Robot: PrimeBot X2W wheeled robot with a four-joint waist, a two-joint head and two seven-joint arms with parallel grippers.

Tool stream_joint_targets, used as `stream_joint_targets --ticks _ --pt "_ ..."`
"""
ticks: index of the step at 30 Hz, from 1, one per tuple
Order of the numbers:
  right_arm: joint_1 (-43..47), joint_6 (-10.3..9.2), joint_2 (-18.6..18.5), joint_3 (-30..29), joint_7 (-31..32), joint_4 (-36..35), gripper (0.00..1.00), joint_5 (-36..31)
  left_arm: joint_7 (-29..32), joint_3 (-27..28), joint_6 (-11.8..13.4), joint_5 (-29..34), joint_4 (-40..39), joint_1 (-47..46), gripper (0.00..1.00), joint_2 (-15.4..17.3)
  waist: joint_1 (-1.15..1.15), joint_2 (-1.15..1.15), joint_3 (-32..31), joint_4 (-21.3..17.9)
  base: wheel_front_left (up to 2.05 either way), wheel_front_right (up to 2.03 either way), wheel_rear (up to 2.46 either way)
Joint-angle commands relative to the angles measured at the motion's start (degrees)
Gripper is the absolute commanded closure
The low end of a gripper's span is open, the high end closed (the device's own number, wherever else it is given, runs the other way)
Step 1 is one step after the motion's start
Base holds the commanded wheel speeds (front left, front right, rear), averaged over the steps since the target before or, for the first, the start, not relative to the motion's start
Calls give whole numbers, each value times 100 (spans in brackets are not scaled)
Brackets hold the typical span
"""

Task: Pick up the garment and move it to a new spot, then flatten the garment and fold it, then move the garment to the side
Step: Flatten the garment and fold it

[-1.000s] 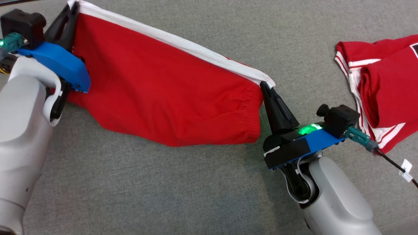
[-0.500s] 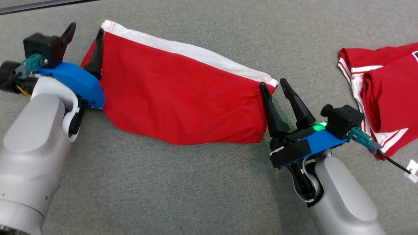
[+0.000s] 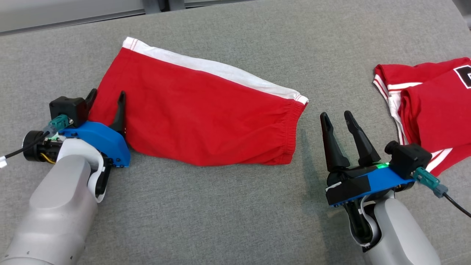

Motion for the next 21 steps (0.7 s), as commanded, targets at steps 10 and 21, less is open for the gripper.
stream_joint_targets --ticks 10,21 --pt "188 0 -6 -21 -20 14 0 -42 174 -21 336 63 773 69 0 -72 1 1 -79 -149 0 0 0" --pt "300 0 -7 -4 -20 89 0 -4 468 95 70 -320 1292 375 100 -350 1 1 -468 -85 0 0 0"
